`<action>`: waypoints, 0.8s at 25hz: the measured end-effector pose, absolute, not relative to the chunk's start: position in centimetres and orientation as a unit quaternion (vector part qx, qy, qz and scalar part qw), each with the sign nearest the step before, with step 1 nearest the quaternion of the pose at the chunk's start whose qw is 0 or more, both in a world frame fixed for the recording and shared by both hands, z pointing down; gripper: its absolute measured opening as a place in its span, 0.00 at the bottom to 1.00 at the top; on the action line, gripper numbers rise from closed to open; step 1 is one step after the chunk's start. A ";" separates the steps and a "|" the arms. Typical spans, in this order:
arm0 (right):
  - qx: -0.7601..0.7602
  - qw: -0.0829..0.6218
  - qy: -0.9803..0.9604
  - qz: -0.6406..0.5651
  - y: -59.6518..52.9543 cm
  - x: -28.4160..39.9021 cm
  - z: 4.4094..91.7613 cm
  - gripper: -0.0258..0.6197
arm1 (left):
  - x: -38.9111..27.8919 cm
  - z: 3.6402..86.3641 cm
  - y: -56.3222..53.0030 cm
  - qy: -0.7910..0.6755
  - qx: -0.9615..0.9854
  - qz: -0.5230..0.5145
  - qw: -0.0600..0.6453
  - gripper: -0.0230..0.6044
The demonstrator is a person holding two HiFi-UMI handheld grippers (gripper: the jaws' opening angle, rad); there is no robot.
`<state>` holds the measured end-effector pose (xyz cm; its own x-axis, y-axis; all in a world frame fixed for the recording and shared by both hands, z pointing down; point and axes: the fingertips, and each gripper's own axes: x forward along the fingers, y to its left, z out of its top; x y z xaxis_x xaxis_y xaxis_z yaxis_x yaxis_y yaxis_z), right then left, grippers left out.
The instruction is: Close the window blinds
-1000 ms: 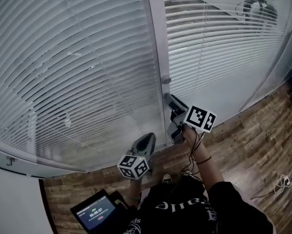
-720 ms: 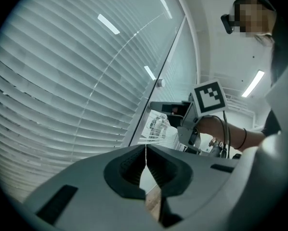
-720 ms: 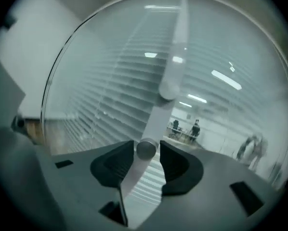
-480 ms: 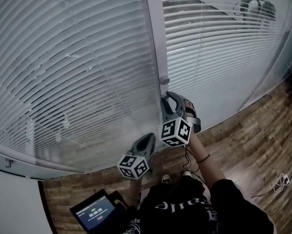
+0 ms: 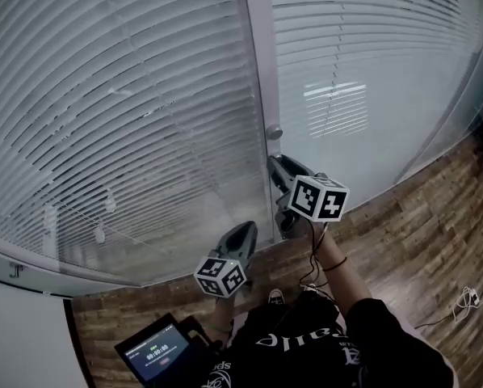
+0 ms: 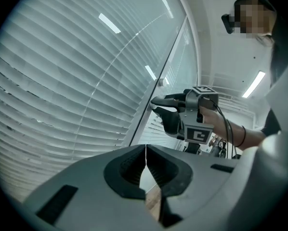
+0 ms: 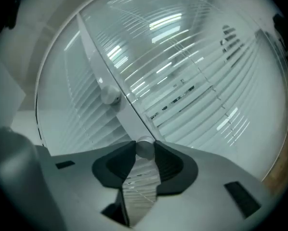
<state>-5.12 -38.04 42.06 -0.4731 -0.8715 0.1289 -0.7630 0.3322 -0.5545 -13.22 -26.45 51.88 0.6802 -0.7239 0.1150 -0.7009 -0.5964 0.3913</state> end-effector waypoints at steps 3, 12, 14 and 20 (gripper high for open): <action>-0.480 0.137 0.803 -0.326 -37.8 -5.1 42.1 0.25 | -13.0 52.1 -26.1 -0.395 0.895 -0.025 0.207 0.04; -0.483 0.141 0.811 -0.298 -37.2 -4.7 42.3 0.25 | -13.0 52.9 -25.8 -0.391 0.895 -0.013 0.216 0.04; -0.491 0.114 0.817 -0.280 -36.1 -4.6 42.9 0.25 | -13.1 52.9 -25.7 -0.391 0.894 -0.011 0.217 0.04; -0.505 0.068 0.821 -0.256 -31.8 -3.7 46.0 0.25 | -12.5 53.9 -24.4 -0.393 0.890 -0.009 0.230 0.04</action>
